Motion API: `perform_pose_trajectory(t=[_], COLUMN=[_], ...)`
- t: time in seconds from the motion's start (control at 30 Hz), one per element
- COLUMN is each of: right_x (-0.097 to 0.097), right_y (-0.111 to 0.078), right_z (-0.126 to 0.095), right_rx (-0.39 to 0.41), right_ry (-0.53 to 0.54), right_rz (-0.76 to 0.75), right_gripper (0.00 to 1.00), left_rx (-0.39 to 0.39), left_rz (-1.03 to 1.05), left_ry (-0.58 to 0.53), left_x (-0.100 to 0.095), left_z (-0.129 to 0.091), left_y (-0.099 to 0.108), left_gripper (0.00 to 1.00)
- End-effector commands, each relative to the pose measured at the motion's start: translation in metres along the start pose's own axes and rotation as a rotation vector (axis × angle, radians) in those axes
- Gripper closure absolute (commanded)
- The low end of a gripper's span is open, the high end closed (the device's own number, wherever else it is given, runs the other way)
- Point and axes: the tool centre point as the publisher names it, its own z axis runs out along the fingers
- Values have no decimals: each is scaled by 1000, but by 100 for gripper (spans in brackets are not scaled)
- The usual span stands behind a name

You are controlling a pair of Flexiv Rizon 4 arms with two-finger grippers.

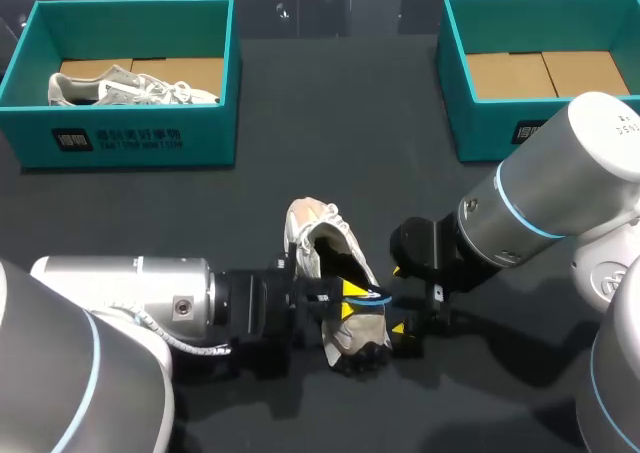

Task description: Take the shoe out of the shoebox, open the shoe tongue, remove and reinsert the insole, then place the shoe into the shoebox

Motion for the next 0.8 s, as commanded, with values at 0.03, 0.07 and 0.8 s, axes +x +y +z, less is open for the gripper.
perform_pose_trajectory(t=[0.03, 0.07, 0.8], right_x=[1, 1, 1], right_y=[0, 0, 0], right_z=[-1, -1, -1], right_rx=[-1, -1, -1], right_ry=[-2, -2, -2], right_rz=[0, 0, 0], right_gripper=[0, 0, 0], left_rx=[-23, -38, -47], left_rz=[13, 20, -65], left_ry=[9, 6, 10], left_x=[-1, -1, -7], left_z=[9, 9, -5], left_y=[11, 15, 25], left_gripper=[100, 100, 62])
